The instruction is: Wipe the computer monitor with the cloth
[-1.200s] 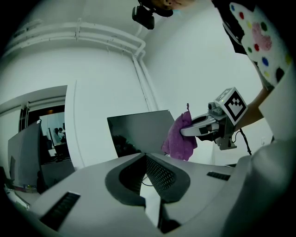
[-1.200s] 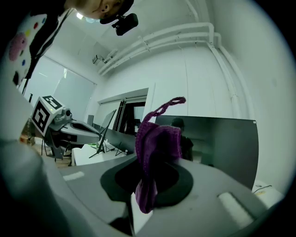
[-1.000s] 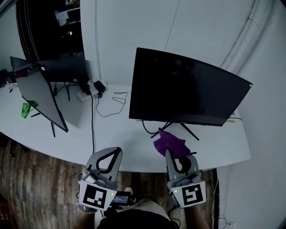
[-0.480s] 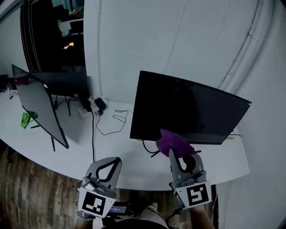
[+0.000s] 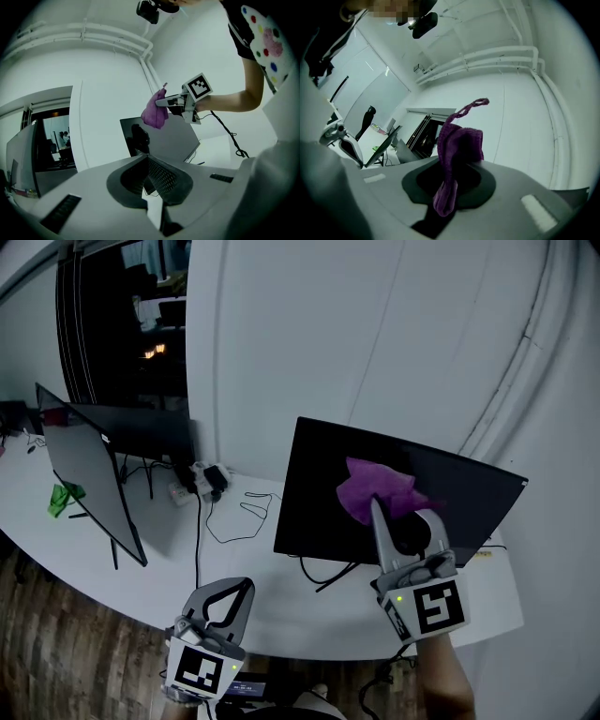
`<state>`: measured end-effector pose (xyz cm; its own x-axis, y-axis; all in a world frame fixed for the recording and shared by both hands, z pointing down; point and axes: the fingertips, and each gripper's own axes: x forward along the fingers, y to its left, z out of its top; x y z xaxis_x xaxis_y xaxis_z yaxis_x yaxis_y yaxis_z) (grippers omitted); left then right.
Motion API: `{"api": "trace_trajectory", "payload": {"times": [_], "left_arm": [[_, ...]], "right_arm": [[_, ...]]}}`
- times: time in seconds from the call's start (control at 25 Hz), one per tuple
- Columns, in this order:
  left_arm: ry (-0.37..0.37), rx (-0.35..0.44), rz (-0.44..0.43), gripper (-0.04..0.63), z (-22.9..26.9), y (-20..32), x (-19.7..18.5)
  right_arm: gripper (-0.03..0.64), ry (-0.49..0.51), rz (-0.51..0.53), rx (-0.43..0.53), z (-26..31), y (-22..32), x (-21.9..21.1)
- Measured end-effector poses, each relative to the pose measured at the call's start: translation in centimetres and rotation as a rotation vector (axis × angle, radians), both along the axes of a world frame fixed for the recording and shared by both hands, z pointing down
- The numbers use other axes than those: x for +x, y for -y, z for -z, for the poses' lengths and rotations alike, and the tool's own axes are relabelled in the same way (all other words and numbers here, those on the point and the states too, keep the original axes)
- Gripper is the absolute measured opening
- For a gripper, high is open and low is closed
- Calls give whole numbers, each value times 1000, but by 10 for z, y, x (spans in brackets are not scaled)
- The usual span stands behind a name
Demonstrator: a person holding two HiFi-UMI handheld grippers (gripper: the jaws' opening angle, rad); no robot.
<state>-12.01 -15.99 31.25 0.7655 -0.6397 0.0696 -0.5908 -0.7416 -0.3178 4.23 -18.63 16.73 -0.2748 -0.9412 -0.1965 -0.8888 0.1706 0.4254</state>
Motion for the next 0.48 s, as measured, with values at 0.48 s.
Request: {"api": "trace_trajectory", "payload": {"times": [0.48], "left_arm": [[-24,-9,61,5,2,6,-1]], "right_arm": [[58,-157,51,104,77,64,-5]]}}
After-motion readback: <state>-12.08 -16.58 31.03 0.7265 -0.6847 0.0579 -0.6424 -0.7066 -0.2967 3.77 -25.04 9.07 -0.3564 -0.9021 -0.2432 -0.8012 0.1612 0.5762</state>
